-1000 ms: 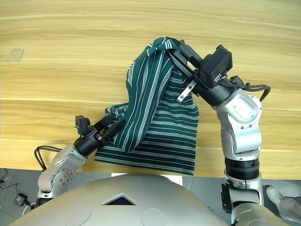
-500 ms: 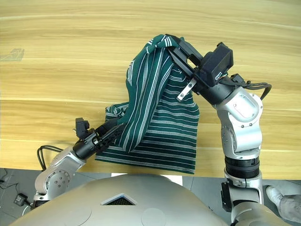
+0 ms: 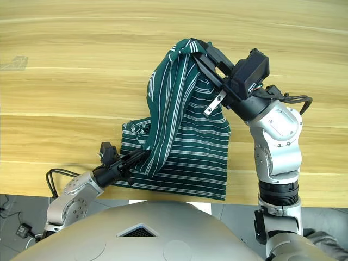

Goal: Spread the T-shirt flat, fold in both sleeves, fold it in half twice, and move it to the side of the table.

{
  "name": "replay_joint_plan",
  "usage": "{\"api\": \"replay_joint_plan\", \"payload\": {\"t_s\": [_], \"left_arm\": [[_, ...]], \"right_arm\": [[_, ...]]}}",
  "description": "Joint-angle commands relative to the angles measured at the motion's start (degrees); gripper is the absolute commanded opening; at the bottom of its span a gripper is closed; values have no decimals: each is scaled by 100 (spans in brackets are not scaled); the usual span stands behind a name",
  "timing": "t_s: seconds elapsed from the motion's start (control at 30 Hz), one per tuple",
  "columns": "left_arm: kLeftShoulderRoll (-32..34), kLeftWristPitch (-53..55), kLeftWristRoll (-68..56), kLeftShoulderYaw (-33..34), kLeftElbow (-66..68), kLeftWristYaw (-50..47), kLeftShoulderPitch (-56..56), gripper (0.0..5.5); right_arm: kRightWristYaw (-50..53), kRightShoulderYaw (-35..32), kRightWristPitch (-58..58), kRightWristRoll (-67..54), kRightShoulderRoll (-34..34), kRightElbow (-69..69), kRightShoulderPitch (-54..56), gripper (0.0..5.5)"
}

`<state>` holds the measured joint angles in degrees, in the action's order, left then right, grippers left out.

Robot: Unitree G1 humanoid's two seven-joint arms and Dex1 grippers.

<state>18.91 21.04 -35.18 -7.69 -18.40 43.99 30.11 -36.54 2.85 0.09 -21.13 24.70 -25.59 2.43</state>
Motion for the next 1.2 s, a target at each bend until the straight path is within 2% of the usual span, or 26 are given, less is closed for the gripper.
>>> {"api": "replay_joint_plan", "payload": {"t_s": [0.03, 0.33, 0.63, 0.87, 0.9, 1.07, 1.17, 1.2], "left_arm": [[-53, -12, -66, 94, 8, -40, -35, 4], [-273, -89, -592, 470, -128, 115, -41, 0], [-600, -85, -1370, 688, -831, -3, -6, 0], [-442, -189, -1437, 971, -1138, -55, -7, 0], [-411, -216, -1402, 986, -1156, -24, -22, 0], [-282, -396, -1123, 915, -1173, 121, 60, 0], [-321, -352, -1325, 962, -1210, 85, 77, 0], [-330, -337, -1387, 977, -1237, 77, 86, 0]], "right_arm": [[-7, 36, -4, 65, -27, -28, -14, 0], [-331, 46, -179, 316, 232, 515, -297, 0], [-1420, -94, -583, 884, 1547, 889, -1495, 0], [-1793, -123, -532, 917, 1900, 1289, -1778, 0], [-1856, -56, -513, 930, 1927, 1316, -1788, 36], [-2012, -119, -317, 535, 1801, 1444, -1761, 125], [-2251, -507, 379, -849, 1635, 1061, -1738, 175], [-2312, -686, 655, -1376, 1586, 970, -1689, 175]]}}
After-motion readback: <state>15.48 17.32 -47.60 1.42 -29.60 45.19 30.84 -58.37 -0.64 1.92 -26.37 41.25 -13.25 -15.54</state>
